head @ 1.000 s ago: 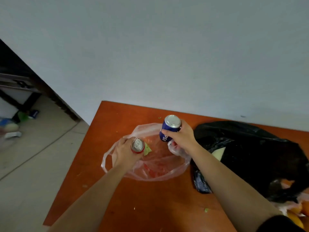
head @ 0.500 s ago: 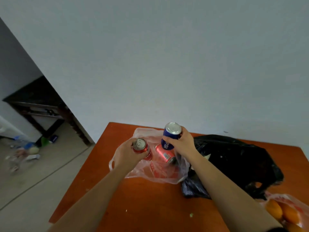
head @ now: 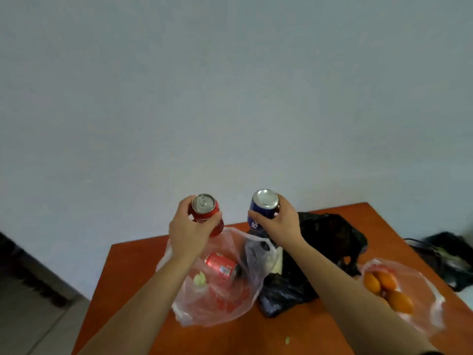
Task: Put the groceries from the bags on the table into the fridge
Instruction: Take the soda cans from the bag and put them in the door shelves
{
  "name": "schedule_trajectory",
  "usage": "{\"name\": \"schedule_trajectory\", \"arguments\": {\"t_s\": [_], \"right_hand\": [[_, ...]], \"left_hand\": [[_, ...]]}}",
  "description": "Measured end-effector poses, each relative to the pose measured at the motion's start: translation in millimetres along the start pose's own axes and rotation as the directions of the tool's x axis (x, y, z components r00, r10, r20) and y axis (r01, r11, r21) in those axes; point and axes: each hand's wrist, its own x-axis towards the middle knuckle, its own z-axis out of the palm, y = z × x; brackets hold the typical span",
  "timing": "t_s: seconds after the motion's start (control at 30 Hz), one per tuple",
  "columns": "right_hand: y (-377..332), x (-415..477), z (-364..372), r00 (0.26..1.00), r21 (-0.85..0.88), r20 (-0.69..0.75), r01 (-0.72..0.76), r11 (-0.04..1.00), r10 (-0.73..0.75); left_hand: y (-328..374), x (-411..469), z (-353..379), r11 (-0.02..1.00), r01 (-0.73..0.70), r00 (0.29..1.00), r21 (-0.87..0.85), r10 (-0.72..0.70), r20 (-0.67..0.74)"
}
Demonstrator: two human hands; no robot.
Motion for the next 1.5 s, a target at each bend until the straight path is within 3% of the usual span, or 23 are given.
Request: {"name": "schedule_trajectory", "arguments": {"t_s": [0.27, 0.47, 0.57, 0.77, 0.97, 1.13, 1.27, 1.37, 1.5], "right_hand": [[-11.3, -52.9, -131.9, 0.890, -0.204, -0.451, -0.031, 0.978, -0.066], [-30.1, -160.1, -267.3, 0.680, -0.282, -0.724, -0.139, 0.949, -0.115], [-39.6, -234.7, -330.7, 0.546, -0.249, -0.830, -0.177, 0.952, -0.116], [-42.0, -418.7, -441.4, 0.304, -0.284, -0.934, -0.319, 0.904, -0.186], [-38.9, -603.2, -545.9, 0.120, -0.237, -0.971, -0.485, 0.842, -0.204], [-50.3, -693.7, -629.9, -0.024, -0.190, -0.971, -0.530, 0.826, -0.238], [-48.2, -726.5, -701.8, -0.071, -0.186, -0.964, -0.513, 0.838, -0.258], [-44.8, -733.7, -761.7, -0.083, -0.219, -0.952, -0.482, 0.848, -0.293], [-52.4, -726.1, -846.1, -0.102, -0.302, -0.922, -0.416, 0.858, -0.374]], "left_hand": [[97.6, -6.3, 75.9, 0.935, -0.218, 0.929, -0.281, 0.287, 0.234], [208.7, -111.4, 141.2, 0.821, -0.243, 0.775, -0.517, 0.484, 0.405], [259.8, -192.3, 157.8, 0.753, -0.222, 0.656, -0.620, 0.586, 0.476], [331.2, -390.7, 173.8, 0.651, -0.119, 0.406, -0.750, 0.721, 0.561], [393.8, -595.5, 166.2, 0.565, -0.014, 0.181, -0.825, 0.813, 0.554], [454.4, -711.6, 170.4, 0.540, 0.052, 0.055, -0.840, 0.838, 0.543], [515.3, -772.8, 193.8, 0.464, 0.061, 0.001, -0.884, 0.885, 0.465], [563.2, -808.5, 220.8, 0.421, 0.120, 0.007, -0.899, 0.905, 0.425], [632.1, -847.6, 262.2, 0.284, 0.218, 0.065, -0.934, 0.951, 0.304]]}}
